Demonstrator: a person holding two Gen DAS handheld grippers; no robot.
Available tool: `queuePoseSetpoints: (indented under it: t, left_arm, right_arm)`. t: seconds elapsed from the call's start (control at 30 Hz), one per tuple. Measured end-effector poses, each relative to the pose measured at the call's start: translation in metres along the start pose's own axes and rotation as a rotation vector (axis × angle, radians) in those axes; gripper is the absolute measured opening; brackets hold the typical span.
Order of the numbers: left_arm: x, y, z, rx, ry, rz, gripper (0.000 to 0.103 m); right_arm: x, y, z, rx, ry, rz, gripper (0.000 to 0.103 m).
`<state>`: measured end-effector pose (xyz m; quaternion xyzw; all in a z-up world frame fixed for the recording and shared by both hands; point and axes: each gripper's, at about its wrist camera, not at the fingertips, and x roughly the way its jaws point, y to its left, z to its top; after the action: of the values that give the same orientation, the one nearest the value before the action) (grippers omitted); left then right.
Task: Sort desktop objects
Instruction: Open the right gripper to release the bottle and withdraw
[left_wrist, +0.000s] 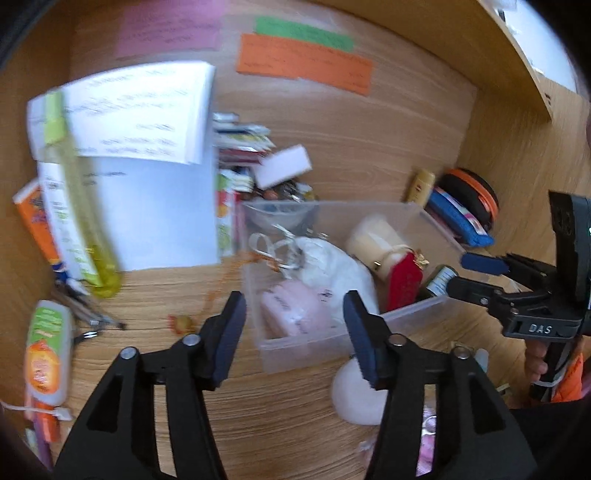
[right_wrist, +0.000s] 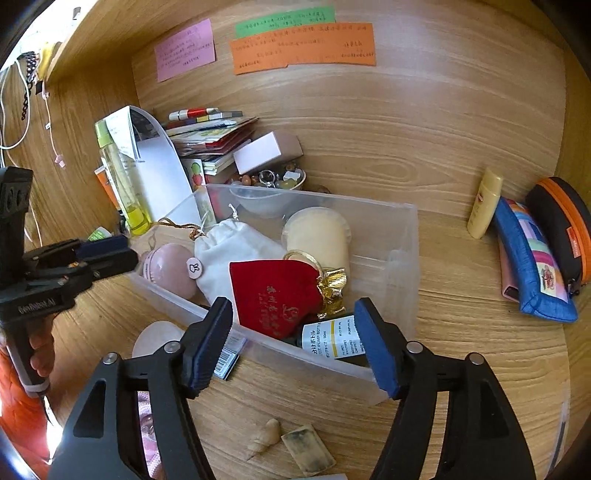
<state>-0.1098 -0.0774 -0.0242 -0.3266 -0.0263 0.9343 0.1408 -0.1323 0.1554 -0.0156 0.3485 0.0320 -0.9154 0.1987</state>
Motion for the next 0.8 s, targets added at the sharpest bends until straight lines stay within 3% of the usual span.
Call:
queuePoseSetpoints:
  t: [0.2, 0.43, 0.63, 0.8]
  left_arm:
    - [-0.018, 0.033, -0.005, -0.051, -0.014, 0.085, 0.060]
    - [0.009, 0.067, -0.023, -0.099, 0.107, 0.176, 0.061]
    - [0.041, 0.079, -0.034, -0.121, 0.194, 0.194, 0.061]
    - [0.052, 0.077, -0.032, -0.124, 0.208, 0.196, 0.061]
  right_arm:
    - [-0.012, 0.000, -0.003, 0.011, -0.015, -0.004, 0.070]
    - [-0.025, -0.005, -0.013, 0.031, -0.018, -0.027, 0.077]
    - [-0.032, -0.013, -0.031, 0.044, 0.016, -0.072, 0.080]
    - [-0.030, -0.021, -0.048, 0.058, 0.068, -0.100, 0.081]
